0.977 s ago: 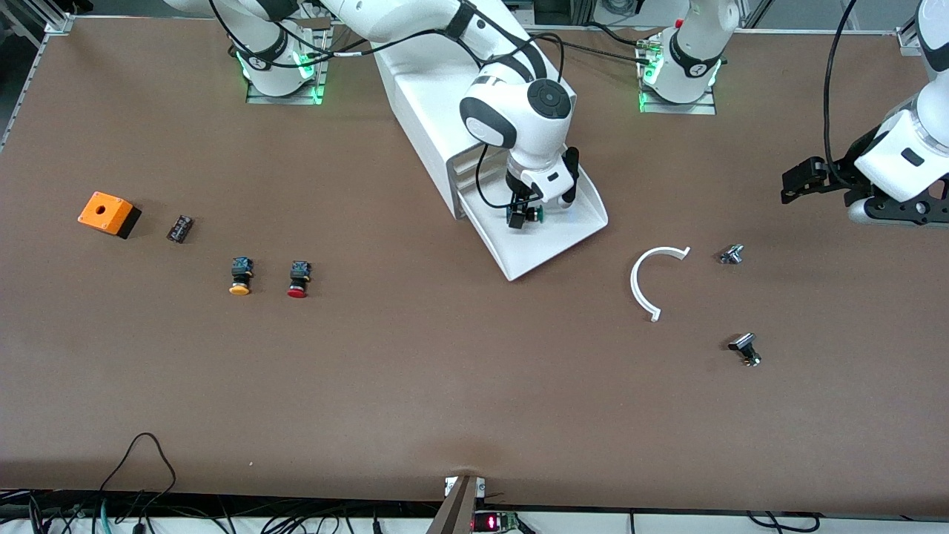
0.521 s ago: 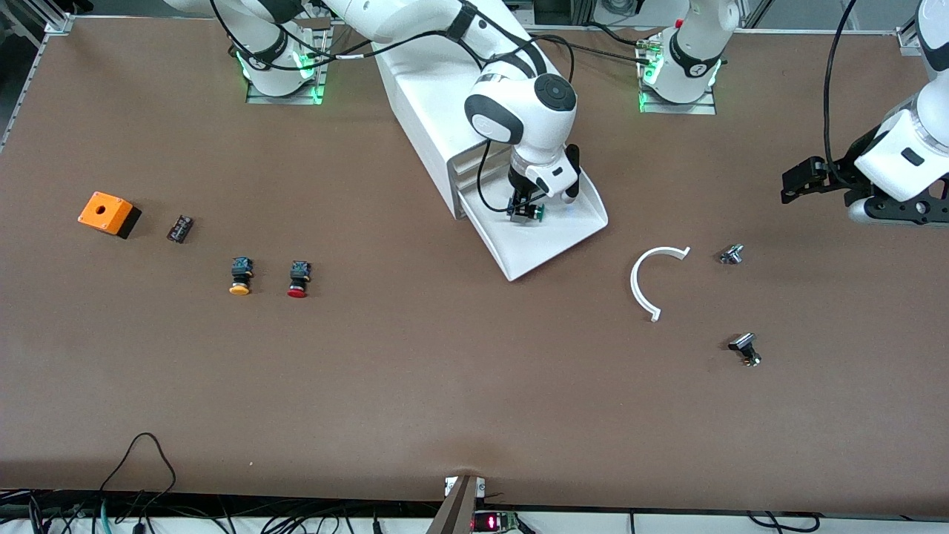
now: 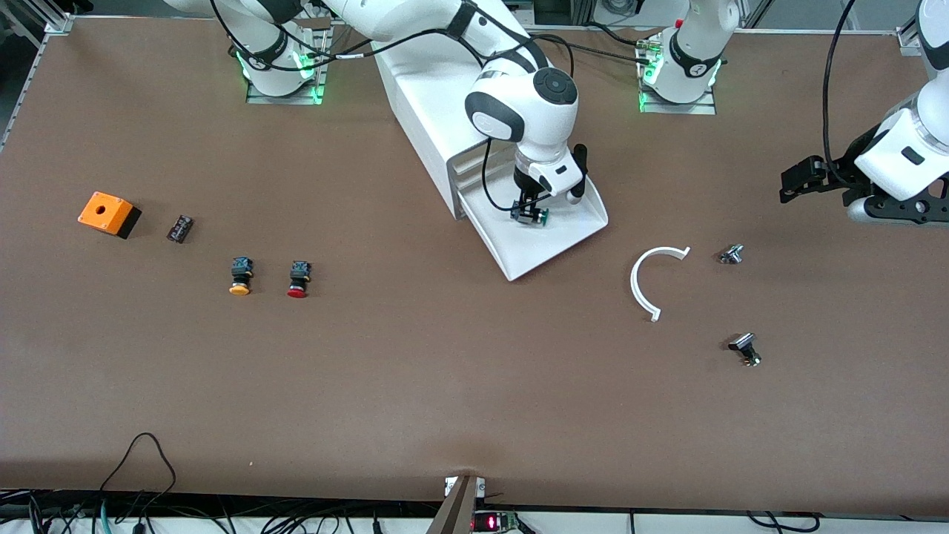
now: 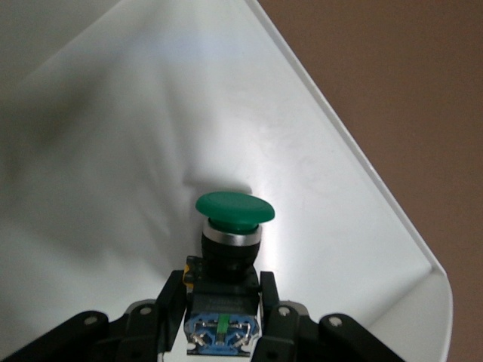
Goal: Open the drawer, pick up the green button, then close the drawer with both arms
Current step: 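Lower the right gripper into the drawer and grasp the green button, then lift the green button out with the right gripper while the left gripper approaches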
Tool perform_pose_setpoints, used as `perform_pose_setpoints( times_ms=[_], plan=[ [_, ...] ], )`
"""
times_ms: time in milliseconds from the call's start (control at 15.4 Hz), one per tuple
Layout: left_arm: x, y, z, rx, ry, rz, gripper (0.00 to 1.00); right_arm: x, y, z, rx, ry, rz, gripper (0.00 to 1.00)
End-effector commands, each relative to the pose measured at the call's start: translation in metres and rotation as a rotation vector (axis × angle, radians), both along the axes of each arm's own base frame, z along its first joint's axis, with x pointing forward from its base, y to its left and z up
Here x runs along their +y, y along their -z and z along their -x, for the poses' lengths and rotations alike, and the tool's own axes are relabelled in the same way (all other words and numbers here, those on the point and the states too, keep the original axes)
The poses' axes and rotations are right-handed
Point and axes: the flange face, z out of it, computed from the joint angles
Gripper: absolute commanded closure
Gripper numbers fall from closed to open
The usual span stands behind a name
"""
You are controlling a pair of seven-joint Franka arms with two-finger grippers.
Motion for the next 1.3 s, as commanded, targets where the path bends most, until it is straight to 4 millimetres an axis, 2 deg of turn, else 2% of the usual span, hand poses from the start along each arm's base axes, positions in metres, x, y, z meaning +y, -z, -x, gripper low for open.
perform_pose_setpoints(
  times_ms=[0,130,326,456,521,651,847,912,1107,1172,1238],
  plan=[
    [-0.003,-0.009,0.007,0.006,-0.003,0.015,0.00,0.002,0.002,-0.001,-0.012,0.009,-0.006,0.57],
    [-0.003,-0.008,0.005,0.004,-0.003,0.016,0.00,0.002,0.002,0.001,-0.010,0.007,-0.001,0.60],
    [-0.007,-0.012,-0.002,-0.007,0.017,0.015,0.00,0.003,-0.019,-0.004,-0.027,0.020,-0.024,0.62],
    [-0.013,-0.008,-0.005,-0.001,0.032,0.011,0.00,-0.003,-0.036,-0.020,-0.045,0.057,-0.049,0.62],
    [-0.015,-0.003,-0.008,0.008,0.035,0.012,0.00,-0.009,-0.052,-0.030,-0.060,0.093,-0.068,0.62],
    [-0.018,0.008,-0.012,0.026,0.044,0.015,0.00,-0.033,-0.078,-0.063,-0.090,0.207,-0.103,0.62],
    [-0.018,0.047,-0.033,0.055,0.040,0.065,0.00,-0.094,-0.116,-0.127,-0.149,0.349,-0.124,0.62],
    [-0.028,0.066,-0.040,0.063,0.049,0.089,0.00,-0.117,-0.125,-0.147,-0.173,0.394,-0.119,0.62],
    [-0.068,0.144,-0.065,0.106,0.102,0.117,0.00,-0.194,-0.133,-0.190,-0.189,0.617,-0.115,0.62],
    [-0.081,0.172,-0.073,0.107,0.116,0.127,0.00,-0.218,-0.131,-0.201,-0.188,0.718,-0.119,0.62],
    [-0.085,0.199,-0.080,0.109,0.132,0.136,0.00,-0.241,-0.126,-0.210,-0.187,0.819,-0.121,0.62]
  ],
)
